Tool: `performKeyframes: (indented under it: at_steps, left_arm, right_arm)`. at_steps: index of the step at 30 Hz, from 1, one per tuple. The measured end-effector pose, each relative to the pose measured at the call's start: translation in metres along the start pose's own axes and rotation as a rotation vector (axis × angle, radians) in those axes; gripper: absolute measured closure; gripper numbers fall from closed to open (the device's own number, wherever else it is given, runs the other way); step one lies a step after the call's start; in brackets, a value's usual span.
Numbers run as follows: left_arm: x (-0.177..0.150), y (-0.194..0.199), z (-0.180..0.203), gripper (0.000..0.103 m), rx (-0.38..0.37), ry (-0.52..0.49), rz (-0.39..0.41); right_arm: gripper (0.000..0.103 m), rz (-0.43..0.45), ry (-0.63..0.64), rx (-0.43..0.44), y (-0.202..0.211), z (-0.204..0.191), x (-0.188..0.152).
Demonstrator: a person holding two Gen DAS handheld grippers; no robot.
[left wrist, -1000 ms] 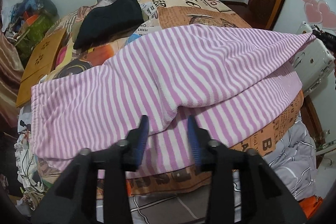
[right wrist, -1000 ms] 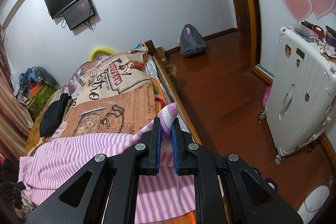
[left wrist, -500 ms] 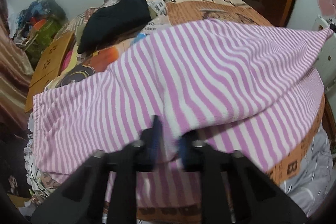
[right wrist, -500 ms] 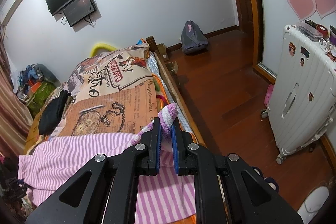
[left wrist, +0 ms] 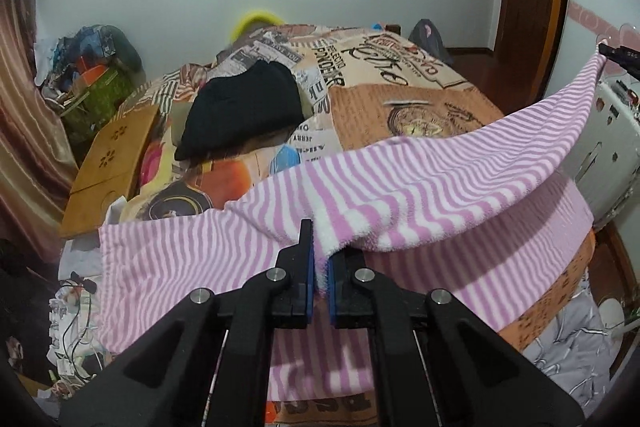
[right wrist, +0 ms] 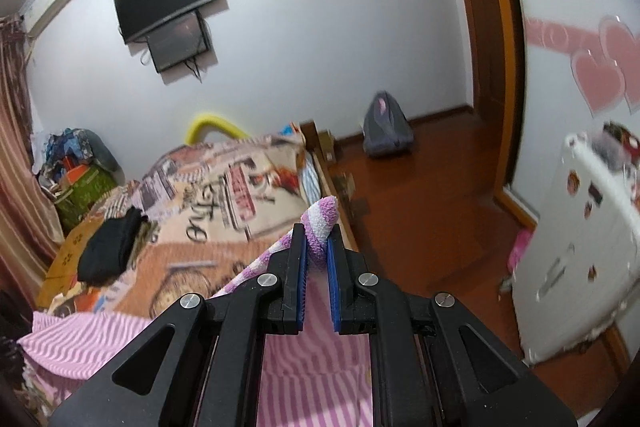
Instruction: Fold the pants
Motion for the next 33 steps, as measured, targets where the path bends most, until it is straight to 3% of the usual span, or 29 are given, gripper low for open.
performKeyframes:
  at_steps: [5, 11, 17, 33]
  left_arm:
    - [-0.021, -0.003, 0.012, 0.099, -0.04, -0.033, -0.057]
    - [-0.063, -0.019, 0.028, 0.099, -0.074, -0.085, -0.163]
    - [-0.08, -0.021, 0.03, 0.099, -0.081, -0.069, -0.187]
    - [-0.099, -0.023, 0.017, 0.099, -0.074, -0.003, -0.229]
  right_arm:
    - [0.095, -0.043, 0.018, -0.021, -0.006, 0.008, -0.031]
    - [0.095, -0.181, -0.111, -0.047, -0.015, 0.055, -0.103]
    - [0.095, -0.262, -0.193, -0.063, -0.008, 0.081, -0.157]
    - [0.095, -0.354, -0.26, -0.078, -0.006, 0.086, -0.225]
Point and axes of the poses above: each gripper's, at about its wrist camera, not at the fingertips, and y roughly against the way its jaws point, z to its right, x to its top, the point moved 5 cm from there along -y, roughly the way its jaws point, and after that the axes turned 2 degrees about -z, right-handed, at the moved point
